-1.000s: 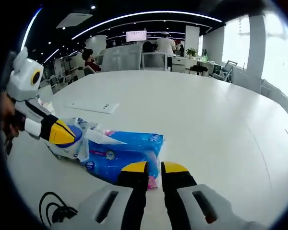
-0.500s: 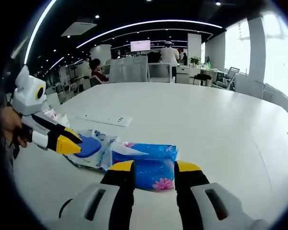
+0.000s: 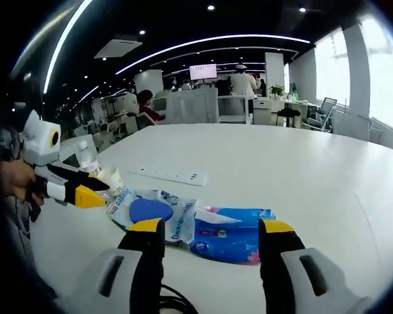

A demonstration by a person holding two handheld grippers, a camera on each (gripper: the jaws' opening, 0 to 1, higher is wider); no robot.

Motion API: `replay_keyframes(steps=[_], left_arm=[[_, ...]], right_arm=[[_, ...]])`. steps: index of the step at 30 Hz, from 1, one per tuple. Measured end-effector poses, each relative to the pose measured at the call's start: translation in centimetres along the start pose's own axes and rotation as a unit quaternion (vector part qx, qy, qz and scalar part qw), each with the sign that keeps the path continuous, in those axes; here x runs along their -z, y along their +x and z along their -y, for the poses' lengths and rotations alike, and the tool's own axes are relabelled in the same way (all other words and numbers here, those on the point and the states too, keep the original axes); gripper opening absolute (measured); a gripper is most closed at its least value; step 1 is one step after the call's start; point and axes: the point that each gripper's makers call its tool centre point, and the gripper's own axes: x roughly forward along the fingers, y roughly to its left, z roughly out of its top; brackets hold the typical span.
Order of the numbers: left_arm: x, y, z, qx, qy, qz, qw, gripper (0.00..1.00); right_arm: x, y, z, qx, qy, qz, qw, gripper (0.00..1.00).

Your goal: Arrange the tabletop items into an orderly group along one side of the table until the central work area is clear of visible clutter.

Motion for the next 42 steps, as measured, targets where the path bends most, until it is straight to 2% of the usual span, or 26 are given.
replay_keyframes(steps=[2,5,13,21,25,28,31,33,42], left_arm=[[0.3,-1.3,-1.1,-0.009,-0.011,0.007,0.9999,0.43],[0.5,-2.8,-1.8,-0.007,-0.019,0.019,0.9996,0.49],[1.8,-6.0,-2.9,-0.015,0.0,0.031,0.9994,0.58],[2.8,-9.2,-4.1,-0.019,0.006,0.041,0.9989,0.68],[2.9,-11.1,-4.1,-0.018,0.009,0.048,0.9987,0.72],[3.0,-12.0,-4.2,-0.018,0.018,0.051,0.9983,0.76],[3.4,-12.9,-4.3,-0.014,0.013,0.051,0.9985,0.78],[3.5,-13.3,-4.2,-0.014,0.013,0.053,0.9984,0.8],[3.8,-15.0,-3.1,0.005,0.028,0.058,0.9979,0.85]], right_arm=[[-0.4,0.2,-1.3,-0.01,0.001,0.0,0.9999,0.59],[-0.9,-0.1,-2.3,-0.019,0.002,0.0,0.9998,0.65],[-1.2,-0.7,-5.9,-0.043,-0.031,-0.014,0.9985,0.78],[-1.8,-0.7,-9.4,-0.065,-0.057,-0.008,0.9963,0.87],[-2.8,-0.3,-10.8,-0.069,-0.065,0.002,0.9955,0.85],[-3.6,0.2,-11.7,-0.076,-0.065,0.011,0.9949,0.78],[-4.8,0.8,-12.8,-0.082,-0.053,0.015,0.9951,0.77],[-5.5,1.5,-13.8,-0.085,-0.06,0.017,0.9944,0.74],[-6.0,4.3,-16.8,-0.104,-0.062,0.006,0.9927,0.65]])
